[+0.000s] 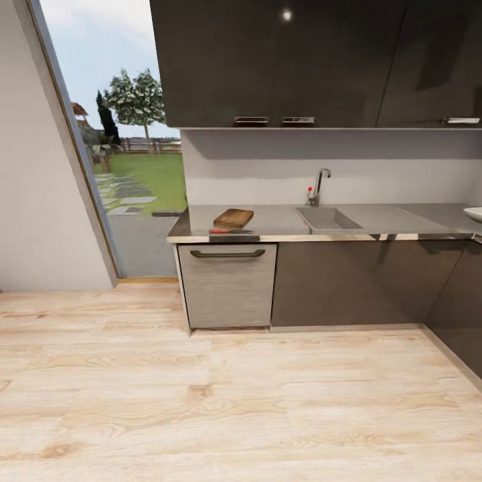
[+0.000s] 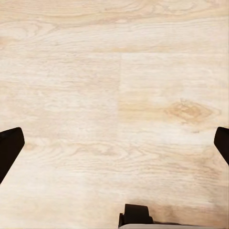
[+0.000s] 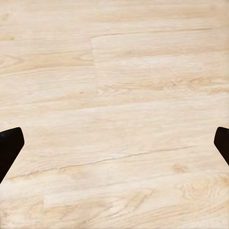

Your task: In the kitchen, take the Vidalia onion out of the sink, dice it on the chopping board with the paring knife, put the diced onion into the bowl on the countertop, then place both the paring knife and the chopping board into the sink.

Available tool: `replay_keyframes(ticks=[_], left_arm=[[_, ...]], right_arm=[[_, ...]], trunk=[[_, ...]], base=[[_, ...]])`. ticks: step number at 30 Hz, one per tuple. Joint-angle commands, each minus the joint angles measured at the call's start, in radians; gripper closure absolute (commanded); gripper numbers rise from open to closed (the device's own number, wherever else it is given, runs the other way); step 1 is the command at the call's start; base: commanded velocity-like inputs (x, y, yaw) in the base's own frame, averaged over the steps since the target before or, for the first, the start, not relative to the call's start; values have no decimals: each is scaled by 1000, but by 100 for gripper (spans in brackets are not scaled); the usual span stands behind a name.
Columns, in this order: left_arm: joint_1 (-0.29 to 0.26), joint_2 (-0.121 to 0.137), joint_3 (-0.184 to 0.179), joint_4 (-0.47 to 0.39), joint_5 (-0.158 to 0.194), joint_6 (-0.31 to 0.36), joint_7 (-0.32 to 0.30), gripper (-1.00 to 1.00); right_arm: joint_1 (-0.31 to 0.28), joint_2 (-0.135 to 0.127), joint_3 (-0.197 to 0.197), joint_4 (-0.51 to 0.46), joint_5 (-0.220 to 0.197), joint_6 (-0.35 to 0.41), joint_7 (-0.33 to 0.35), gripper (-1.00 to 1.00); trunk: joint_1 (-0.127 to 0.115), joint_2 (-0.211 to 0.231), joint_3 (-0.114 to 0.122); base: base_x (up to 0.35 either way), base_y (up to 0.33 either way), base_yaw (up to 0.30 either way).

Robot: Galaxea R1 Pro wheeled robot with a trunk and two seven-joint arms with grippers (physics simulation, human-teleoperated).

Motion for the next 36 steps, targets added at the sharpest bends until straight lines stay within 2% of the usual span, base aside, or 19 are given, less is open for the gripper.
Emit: replay_keyframes(ticks=[1,11,13,19,24,32,34,36], left_arm=[[0,0,1,1,1,-3,0,-100],[0,0,2,3,2,-5,0,-100],[0,-18,1,3,1,-4,0,-100],[0,-32,1,2,0,-4,0,-100],[0,-44,1,-35,-2,-4,0,-100],[0,-44,1,-46,1,-4,0,-100],[0,-27,2,-45,1,-4,0,-100],[0,-21,3,-44,1,-4,0,-100]], right_arm=[[0,0,0,0,0,-3,-2,-100],[0,4,2,0,0,-5,-2,-100],[0,1,0,-1,0,-6,-3,-100],[0,-1,0,0,2,-6,-3,-100],[0,-1,0,0,3,-7,-3,-100],[0,-1,0,0,3,-7,-3,-100],[0,-1,0,0,4,-7,-3,-100],[0,-1,0,0,4,-13,-3,-100]], trunk=[[0,0,-1],[0,0,-1],[0,0,-1],[0,0,-1],[0,0,2],[0,0,13],[0,0,16],[0,0,19]], base=[[0,0,0],[0,0,0],[0,0,0],[0,0,0],[0,0,0],[0,0,0],[0,0,0],[0,0,0]])
